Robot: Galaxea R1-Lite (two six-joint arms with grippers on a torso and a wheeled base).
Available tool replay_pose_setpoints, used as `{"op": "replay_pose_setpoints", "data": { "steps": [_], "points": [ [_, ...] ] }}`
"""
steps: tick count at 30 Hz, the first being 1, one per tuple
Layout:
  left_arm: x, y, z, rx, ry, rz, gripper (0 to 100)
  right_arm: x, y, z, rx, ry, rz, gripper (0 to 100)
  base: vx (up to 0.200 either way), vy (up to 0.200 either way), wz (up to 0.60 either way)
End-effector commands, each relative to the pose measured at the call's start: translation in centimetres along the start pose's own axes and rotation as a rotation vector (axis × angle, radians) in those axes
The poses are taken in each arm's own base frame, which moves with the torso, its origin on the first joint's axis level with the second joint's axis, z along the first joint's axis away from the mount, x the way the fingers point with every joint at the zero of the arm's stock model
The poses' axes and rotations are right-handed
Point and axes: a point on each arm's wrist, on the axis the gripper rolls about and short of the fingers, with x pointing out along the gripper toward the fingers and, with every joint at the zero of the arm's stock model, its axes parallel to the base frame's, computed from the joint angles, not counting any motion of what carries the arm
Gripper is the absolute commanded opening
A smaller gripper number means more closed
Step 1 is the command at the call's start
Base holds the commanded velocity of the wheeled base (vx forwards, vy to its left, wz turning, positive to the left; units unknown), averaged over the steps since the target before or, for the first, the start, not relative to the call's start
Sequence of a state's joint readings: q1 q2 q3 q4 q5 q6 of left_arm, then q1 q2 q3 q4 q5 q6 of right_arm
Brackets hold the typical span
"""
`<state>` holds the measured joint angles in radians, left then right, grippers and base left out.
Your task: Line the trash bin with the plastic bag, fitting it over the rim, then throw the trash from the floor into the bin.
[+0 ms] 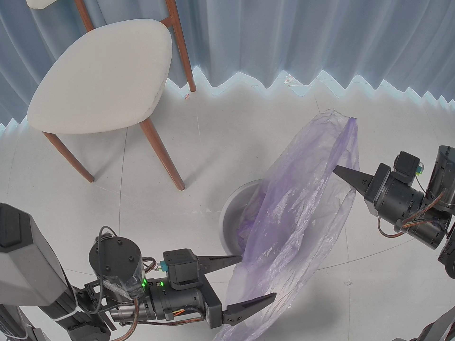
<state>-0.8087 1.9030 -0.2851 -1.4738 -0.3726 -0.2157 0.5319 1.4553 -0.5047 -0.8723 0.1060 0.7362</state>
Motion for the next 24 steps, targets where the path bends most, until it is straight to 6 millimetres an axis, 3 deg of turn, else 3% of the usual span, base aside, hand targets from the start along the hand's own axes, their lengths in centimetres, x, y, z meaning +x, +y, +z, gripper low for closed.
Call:
{"op": "replay_pose_setpoints", "data": {
  "steps": [1, 6, 17, 24],
  "points": [
    [0.1, 0.1, -1.4, -0.02, 0.055, 0.008, 100, 0.1, -0.1, -0.2, 0.002, 0.009, -0.002, 0, 0.0, 0.0, 0.0],
    [0.8, 0.9, -1.8, -0.019, 0.051, 0.05, 100, 0.0, -0.1, -0.3, 0.002, 0.013, -0.001, 0, 0.0, 0.0, 0.0],
    [0.8, 4.3, 2.0, 0.027, -0.137, 0.253, 100, 0.0, -0.1, -0.3, 0.002, 0.01, 0.0, 0, 0.0, 0.0, 0.0],
    [-0.2, 4.7, 3.2, 0.119, -0.173, 0.335, 100, 0.0, -0.1, -0.3, 0.002, 0.011, -0.001, 0, 0.0, 0.0, 0.0]
  ]
}}
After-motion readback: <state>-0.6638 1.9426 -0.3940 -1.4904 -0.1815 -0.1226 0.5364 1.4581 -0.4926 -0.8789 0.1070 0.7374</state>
